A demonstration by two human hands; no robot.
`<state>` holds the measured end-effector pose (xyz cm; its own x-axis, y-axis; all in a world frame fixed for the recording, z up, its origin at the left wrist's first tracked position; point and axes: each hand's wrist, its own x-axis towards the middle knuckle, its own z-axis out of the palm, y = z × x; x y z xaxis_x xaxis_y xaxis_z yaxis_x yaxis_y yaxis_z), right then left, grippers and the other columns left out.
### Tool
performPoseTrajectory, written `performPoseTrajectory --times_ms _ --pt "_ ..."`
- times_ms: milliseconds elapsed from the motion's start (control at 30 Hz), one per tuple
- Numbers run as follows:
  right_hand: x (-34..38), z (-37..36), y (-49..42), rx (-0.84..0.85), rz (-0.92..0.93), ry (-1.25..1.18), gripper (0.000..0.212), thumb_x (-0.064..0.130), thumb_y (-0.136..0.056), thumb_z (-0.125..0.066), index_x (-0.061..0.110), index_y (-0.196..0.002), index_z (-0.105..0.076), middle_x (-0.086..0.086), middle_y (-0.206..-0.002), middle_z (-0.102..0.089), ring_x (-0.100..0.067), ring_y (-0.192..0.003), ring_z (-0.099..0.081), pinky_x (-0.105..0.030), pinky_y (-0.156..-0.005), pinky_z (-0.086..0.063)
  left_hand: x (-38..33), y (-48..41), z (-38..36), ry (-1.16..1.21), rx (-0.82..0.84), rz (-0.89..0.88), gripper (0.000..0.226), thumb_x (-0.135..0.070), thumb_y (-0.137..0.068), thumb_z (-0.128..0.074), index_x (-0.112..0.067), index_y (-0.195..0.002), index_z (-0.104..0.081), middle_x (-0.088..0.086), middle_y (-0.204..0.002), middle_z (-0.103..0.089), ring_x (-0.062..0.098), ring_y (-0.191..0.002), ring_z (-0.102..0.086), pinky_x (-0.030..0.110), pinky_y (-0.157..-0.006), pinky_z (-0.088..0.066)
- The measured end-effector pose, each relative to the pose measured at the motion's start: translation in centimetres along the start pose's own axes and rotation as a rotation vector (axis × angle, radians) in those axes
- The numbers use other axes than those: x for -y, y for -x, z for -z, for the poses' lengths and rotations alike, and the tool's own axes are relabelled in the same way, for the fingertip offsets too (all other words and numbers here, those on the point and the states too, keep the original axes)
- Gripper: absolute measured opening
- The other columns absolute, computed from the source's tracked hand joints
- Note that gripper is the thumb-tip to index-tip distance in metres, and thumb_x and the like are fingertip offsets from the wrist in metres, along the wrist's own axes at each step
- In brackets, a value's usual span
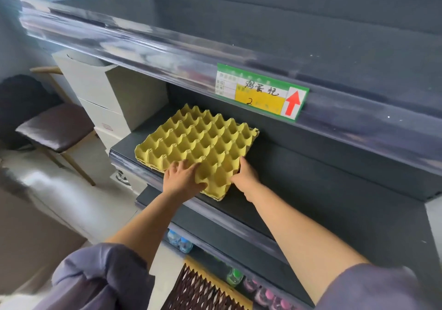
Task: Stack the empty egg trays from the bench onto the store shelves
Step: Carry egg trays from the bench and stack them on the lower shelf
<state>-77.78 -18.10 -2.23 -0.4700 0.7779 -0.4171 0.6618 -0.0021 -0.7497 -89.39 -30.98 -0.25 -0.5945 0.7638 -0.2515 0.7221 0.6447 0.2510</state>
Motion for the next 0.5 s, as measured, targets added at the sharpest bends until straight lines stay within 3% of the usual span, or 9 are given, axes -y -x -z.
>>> performPoseTrajectory --times_ms 100,267,500 --pt "0.4 -0.6 -0.3 0.002 -0.014 -0.019 0.072 0.003 -0.094 -0.046 0.03 -0.152 -0.014 -0.002 -0.152 -0.03 -0.023 -0.135 -0.035 -0.036 -0.107 -0.038 0.6 -0.6 -0.1 -0.13 -0.015 -0.011 0.069 -0.055 -0.088 -0.049 -0.039 -0.148 -0.019 0.007 -0.156 -0.018 0.032 -0.144 -0.008 0.044 -0.115 -0.011" --pt "1.4 -2.0 -0.3 -0.016 0.03 0.125 0.072 0.003 -0.095 -0.045 0.024 -0.153 -0.008 -0.004 -0.153 -0.028 -0.024 -0.136 -0.035 -0.036 -0.108 -0.037 2.6 -1.1 0.4 -0.153 -0.056 -0.041 0.064 -0.051 -0.09 -0.049 -0.042 -0.146 -0.02 0.002 -0.153 -0.026 0.032 -0.142 -0.013 0.044 -0.111 -0.02" --pt "2.5 -3.9 0.3 -0.155 0.074 0.363 0.061 0.008 -0.094 -0.045 0.016 -0.15 -0.02 -0.01 -0.143 -0.04 -0.029 -0.126 -0.046 -0.04 -0.1 -0.044 4.8 -1.9 1.1 -0.146 0.022 -0.11 0.065 -0.052 -0.091 -0.047 -0.041 -0.147 -0.016 0.001 -0.154 -0.024 0.034 -0.142 -0.013 0.047 -0.112 -0.022"
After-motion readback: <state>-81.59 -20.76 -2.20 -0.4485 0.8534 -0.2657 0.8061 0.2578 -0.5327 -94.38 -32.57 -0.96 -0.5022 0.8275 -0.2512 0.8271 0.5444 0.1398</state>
